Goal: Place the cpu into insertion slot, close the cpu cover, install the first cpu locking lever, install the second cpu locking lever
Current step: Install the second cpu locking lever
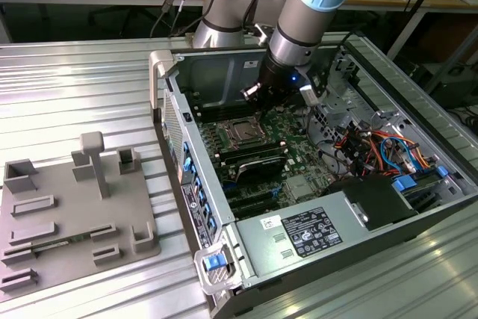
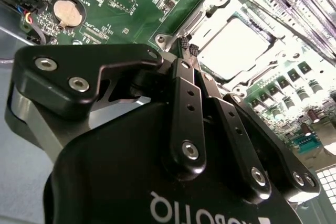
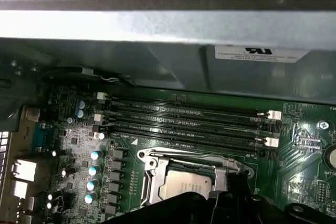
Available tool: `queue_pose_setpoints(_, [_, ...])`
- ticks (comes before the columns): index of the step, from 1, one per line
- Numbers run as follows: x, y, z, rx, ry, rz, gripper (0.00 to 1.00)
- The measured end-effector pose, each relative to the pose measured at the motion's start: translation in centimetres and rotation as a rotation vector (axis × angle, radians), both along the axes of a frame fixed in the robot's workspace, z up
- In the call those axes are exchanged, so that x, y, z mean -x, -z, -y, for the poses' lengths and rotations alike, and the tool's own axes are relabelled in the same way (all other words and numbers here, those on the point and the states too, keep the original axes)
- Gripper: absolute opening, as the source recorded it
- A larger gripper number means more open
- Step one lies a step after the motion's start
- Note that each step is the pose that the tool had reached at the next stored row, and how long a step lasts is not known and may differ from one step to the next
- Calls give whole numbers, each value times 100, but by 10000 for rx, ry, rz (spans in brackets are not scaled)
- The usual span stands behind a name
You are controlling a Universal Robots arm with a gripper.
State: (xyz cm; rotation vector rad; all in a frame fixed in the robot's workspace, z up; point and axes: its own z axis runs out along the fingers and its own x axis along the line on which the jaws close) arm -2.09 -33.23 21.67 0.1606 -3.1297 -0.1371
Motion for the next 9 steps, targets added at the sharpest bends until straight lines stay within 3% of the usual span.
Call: queue_pose_setpoints(9, [-1, -53, 46, 12, -2, 1, 11])
